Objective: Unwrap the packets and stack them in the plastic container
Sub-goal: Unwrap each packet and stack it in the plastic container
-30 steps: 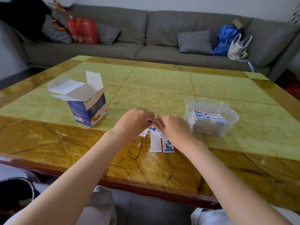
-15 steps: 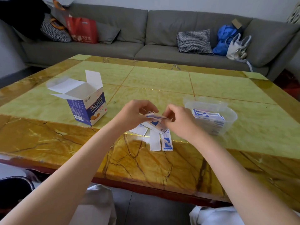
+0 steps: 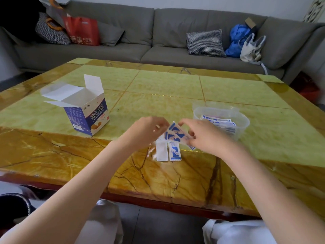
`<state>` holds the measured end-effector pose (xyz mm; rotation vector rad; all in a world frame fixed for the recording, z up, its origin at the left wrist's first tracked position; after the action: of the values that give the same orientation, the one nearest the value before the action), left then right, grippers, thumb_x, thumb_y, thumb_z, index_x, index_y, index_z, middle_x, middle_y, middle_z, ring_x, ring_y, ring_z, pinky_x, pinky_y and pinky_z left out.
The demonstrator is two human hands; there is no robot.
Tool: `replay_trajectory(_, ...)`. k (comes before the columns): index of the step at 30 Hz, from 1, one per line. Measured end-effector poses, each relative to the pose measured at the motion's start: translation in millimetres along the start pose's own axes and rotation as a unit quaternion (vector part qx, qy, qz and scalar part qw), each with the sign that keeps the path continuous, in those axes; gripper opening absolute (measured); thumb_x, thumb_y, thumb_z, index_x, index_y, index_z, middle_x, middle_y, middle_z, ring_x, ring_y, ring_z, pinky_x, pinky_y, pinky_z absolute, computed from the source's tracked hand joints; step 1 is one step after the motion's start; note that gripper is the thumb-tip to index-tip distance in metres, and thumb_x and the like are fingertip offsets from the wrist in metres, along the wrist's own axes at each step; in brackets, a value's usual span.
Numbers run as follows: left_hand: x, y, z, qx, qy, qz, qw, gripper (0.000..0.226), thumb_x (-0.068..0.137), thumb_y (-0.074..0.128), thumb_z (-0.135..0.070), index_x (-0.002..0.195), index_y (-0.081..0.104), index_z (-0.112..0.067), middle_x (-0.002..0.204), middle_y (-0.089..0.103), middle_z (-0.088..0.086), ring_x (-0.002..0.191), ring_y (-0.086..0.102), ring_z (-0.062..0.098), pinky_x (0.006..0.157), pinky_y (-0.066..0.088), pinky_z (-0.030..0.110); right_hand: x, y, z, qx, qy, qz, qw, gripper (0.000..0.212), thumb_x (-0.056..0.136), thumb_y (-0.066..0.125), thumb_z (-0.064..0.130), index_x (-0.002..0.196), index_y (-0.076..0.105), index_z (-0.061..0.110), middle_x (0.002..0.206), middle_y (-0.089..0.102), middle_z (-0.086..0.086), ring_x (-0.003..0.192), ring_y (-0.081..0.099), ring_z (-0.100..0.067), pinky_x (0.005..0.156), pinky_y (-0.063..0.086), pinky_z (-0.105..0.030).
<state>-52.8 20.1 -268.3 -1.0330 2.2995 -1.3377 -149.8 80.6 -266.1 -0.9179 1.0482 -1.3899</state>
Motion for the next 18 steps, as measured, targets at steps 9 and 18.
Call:
replay_trajectory(9, -9, 59, -11, 0.191, 0.077, 0.193, 0.959, 0.046, 0.093, 0.05, -0.031, 0.137, 0.038, -0.034, 0.146, 0.031, -0.016, 0.128, 0.025, 0.022, 0.106, 0.028, 0.031, -9, 27, 11, -0.084, -0.046, 0.042, 0.994, 0.019, 0.095, 0.046, 0.024, 0.091, 0.062, 0.015, 0.088, 0.064, -0.005, 0.081, 0.062, -0.024, 0.068, 0.051, -0.034)
replay_trajectory(18, 4, 57, -7, 0.187, 0.07, 0.242, 0.949, 0.047, 0.086, 0.061, -0.024, 0.129, 0.045, -0.031, 0.142, 0.032, -0.012, 0.124, 0.031, 0.019, 0.099, 0.035, 0.035, -21, 14, -22, -0.061, -0.017, 0.023, 0.998, 0.012, 0.09, 0.056, 0.026, 0.09, 0.066, 0.019, 0.072, 0.051, 0.002, 0.072, 0.054, -0.021, 0.057, 0.038, -0.029)
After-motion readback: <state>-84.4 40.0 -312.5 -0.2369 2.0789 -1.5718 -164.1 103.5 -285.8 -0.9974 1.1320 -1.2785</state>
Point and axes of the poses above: each hand's wrist, its own x-axis towards the middle knuckle, its own y-axis out of the palm, z = x × y, the point moved 9 cm from there along x, towards the middle knuckle
